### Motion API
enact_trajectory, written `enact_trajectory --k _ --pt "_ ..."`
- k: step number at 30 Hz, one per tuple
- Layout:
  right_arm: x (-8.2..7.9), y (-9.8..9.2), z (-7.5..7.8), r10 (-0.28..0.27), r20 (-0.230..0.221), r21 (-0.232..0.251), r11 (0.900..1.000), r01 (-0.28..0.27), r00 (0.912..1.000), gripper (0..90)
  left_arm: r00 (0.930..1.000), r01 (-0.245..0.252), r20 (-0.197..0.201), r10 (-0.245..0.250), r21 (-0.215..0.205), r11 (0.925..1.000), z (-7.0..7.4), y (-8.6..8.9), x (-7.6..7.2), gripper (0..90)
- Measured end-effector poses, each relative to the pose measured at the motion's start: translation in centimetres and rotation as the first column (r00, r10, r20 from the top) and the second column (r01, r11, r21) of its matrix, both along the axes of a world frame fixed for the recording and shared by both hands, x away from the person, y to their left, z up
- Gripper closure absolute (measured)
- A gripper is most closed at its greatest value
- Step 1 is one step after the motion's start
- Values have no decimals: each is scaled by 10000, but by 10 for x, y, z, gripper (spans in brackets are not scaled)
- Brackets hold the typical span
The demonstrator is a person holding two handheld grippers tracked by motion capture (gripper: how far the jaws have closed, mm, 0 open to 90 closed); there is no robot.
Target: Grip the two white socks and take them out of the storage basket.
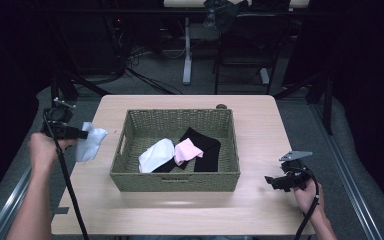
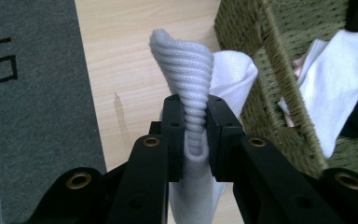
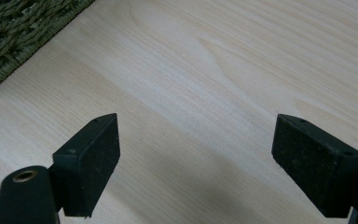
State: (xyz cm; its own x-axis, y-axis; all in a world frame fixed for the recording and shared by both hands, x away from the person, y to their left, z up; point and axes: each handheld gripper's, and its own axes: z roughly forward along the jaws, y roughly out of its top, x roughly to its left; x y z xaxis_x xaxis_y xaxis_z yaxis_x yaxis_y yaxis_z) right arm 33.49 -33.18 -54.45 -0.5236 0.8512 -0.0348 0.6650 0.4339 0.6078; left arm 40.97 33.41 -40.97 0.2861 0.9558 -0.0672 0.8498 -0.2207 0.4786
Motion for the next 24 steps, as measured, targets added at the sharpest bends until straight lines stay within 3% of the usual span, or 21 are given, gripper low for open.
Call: enact_trajectory --k 15,24 --pt "0 1 -1 46 -65 30 10000 -45 10000 147 9976 -88 -684 73 -219 9997 -52 0 5 794" --pt "0 0 0 22 -60 20 10000 -22 10000 147 9887 -179 -1498 94 -560 9983 -101 -2 8 785"
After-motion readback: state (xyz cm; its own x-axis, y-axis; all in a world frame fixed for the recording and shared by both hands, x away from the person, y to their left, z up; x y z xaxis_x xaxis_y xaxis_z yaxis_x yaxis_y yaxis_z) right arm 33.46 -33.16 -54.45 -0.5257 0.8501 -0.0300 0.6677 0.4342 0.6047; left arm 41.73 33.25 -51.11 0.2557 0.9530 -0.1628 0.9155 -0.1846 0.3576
